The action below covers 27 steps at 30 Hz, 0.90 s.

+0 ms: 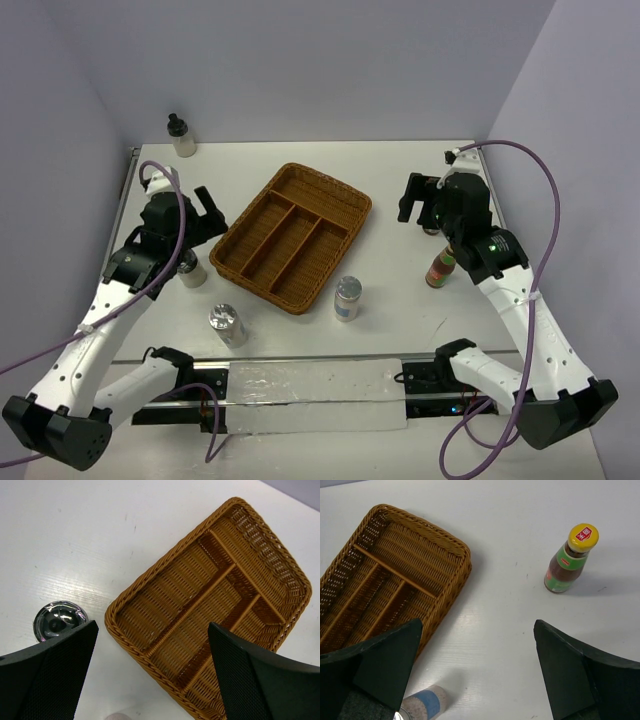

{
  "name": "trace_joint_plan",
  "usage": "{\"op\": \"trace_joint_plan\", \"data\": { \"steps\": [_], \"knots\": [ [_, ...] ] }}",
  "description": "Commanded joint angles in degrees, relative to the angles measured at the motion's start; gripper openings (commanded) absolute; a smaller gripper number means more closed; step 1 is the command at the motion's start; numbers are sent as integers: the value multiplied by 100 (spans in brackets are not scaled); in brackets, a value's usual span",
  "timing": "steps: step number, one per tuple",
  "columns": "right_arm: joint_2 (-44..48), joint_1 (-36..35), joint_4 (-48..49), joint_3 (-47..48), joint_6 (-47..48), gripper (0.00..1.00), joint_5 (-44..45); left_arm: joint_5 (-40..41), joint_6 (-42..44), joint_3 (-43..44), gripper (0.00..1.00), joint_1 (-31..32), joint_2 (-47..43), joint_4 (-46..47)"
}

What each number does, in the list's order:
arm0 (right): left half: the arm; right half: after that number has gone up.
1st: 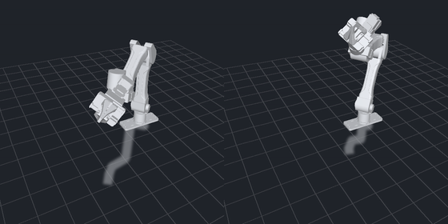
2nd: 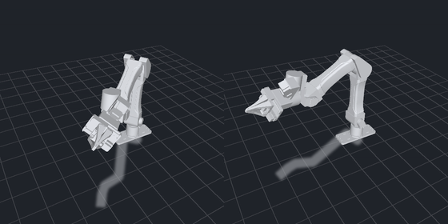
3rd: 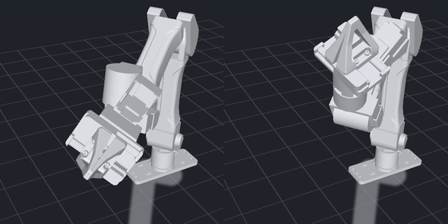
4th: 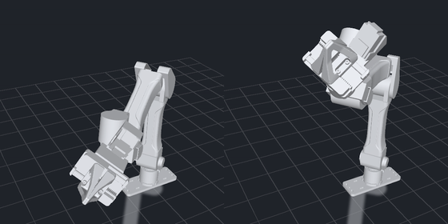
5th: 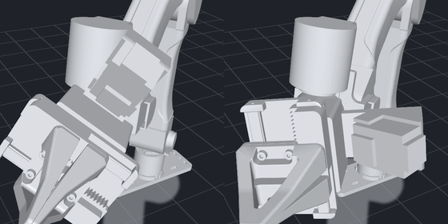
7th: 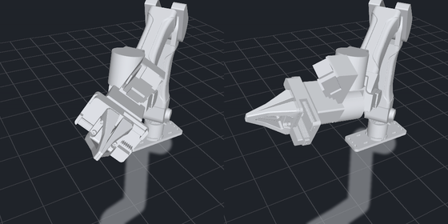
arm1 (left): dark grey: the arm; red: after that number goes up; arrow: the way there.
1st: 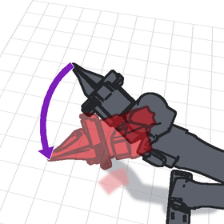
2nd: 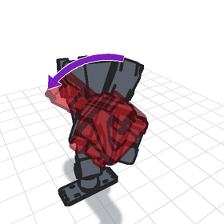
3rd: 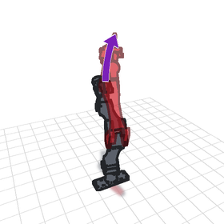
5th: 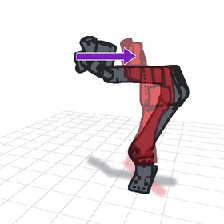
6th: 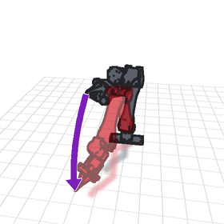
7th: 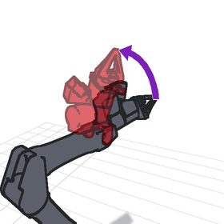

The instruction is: Organize the condiment bottles

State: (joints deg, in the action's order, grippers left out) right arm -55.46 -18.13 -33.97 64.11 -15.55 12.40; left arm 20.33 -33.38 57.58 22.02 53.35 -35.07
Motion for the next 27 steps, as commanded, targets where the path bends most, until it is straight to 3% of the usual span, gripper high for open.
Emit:
{"op": "trace_joint_plan", "data": {
  "steps": [1, 6, 11, 19, 27],
  "knots": [
    [180, -43, 135, -92, 8, 100, 157, -78, 84, 256, 99, 4, 105, 122],
    [279, -45, -95, -75, 8, 100, 578, 6, 17, 282, 99, 4, 76, 113],
    [426, 14, -586, -104, 8, 100, 1624, 24, -72, 183, 99, 4, 44, 202],
    [993, 365, -1030, -756, 8, 100, 1848, -290, -11, 631, 100, 4, 348, -137],
    [1073, 451, -616, -1332, 8, 100, 1474, -313, 199, 706, 99, 4, 706, -264]
  ]
}}
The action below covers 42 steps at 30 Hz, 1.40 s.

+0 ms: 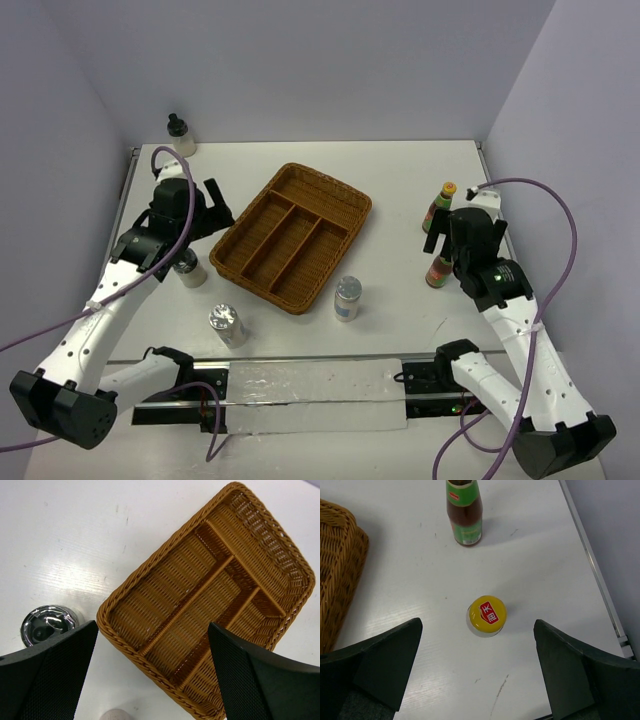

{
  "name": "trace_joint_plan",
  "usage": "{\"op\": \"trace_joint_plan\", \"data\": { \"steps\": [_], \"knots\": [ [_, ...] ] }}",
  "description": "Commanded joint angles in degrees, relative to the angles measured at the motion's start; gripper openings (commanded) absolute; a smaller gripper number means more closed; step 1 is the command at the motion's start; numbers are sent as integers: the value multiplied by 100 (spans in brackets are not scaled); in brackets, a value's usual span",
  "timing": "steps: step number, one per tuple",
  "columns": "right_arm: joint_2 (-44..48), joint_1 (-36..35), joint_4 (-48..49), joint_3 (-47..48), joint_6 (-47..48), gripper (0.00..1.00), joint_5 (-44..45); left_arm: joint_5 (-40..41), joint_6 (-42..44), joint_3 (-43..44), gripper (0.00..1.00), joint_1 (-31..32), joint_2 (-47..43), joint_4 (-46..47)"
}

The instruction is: Organize the condiment bottles

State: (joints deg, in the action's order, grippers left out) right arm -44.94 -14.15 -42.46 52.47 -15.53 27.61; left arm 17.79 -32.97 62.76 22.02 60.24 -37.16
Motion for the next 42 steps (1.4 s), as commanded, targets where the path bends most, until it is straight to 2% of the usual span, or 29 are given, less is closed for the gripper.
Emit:
{"op": "trace_joint_plan", "data": {
  "steps": [1, 15, 22, 30, 35, 42],
  "knots": [
    [23, 55, 310, -260, 6, 100, -62, -41, 178, 179, 99, 4, 1, -52],
    [149, 153, 1273, -1114, 6, 95, 184, -109, 120, -136, 100, 4, -61, 327],
    [153, 161, 1524, -1233, 6, 88, 178, -118, 80, -194, 99, 4, -18, 347],
    [51, 168, 1668, -1205, 6, 87, 192, -111, 54, -192, 99, 4, 18, 332],
    [29, 167, 1758, -1195, 6, 76, 158, -100, 80, -204, 99, 4, 4, 351],
    [30, 167, 1918, -1239, 6, 71, 43, -164, 18, -195, 99, 4, 14, 386]
  ]
}}
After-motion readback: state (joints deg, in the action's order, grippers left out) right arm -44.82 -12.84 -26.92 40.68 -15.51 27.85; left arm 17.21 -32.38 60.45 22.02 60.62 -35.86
